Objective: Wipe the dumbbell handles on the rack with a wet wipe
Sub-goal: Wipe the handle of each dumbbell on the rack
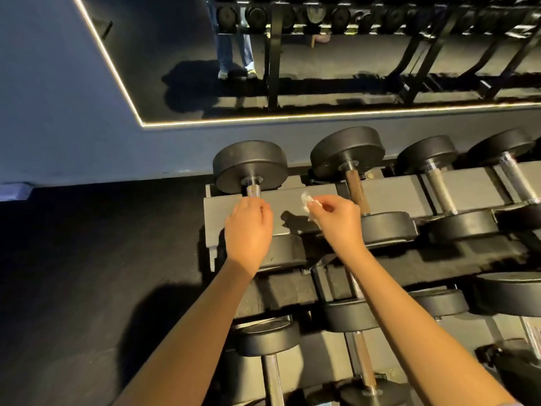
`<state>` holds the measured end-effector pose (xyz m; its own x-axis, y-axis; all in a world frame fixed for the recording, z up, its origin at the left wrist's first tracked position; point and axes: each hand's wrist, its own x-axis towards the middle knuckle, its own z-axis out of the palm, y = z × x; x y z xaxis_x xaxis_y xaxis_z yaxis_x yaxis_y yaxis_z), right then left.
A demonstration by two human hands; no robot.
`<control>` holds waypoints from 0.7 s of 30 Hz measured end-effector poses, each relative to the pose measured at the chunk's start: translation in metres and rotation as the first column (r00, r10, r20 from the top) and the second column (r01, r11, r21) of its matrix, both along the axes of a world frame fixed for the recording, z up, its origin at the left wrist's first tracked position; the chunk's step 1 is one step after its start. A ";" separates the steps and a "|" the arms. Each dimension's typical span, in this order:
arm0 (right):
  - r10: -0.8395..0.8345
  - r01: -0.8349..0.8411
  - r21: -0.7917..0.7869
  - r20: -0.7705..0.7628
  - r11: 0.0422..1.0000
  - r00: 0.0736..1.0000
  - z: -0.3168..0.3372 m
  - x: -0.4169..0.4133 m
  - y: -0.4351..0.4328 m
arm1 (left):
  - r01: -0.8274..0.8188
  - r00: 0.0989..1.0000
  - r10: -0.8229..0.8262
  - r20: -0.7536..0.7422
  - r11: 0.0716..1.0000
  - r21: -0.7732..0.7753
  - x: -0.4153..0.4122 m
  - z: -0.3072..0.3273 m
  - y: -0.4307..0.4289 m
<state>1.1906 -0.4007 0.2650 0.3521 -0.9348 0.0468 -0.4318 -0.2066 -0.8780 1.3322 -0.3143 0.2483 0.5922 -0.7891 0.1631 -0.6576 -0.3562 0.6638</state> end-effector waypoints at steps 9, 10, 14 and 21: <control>-0.127 0.088 -0.249 -0.146 0.965 0.981 0.008 -0.076 -0.072 | 0.141 0.969 -0.177 0.170 0.969 0.202 -0.048 0.012 -0.045; -0.126 0.089 -0.234 -0.148 0.968 0.981 0.007 -0.078 -0.077 | 0.174 0.973 -0.201 0.116 0.962 0.209 -0.056 0.009 -0.053; -0.074 0.044 -0.211 -0.137 0.977 0.988 -0.001 -0.079 -0.093 | 0.246 0.968 -0.227 -0.110 0.945 0.215 -0.093 -0.006 -0.086; -0.006 -0.030 -0.167 -0.207 0.985 0.978 -0.009 -0.094 -0.148 | -0.013 0.935 -0.006 -0.355 0.999 -0.049 -0.135 -0.025 -0.117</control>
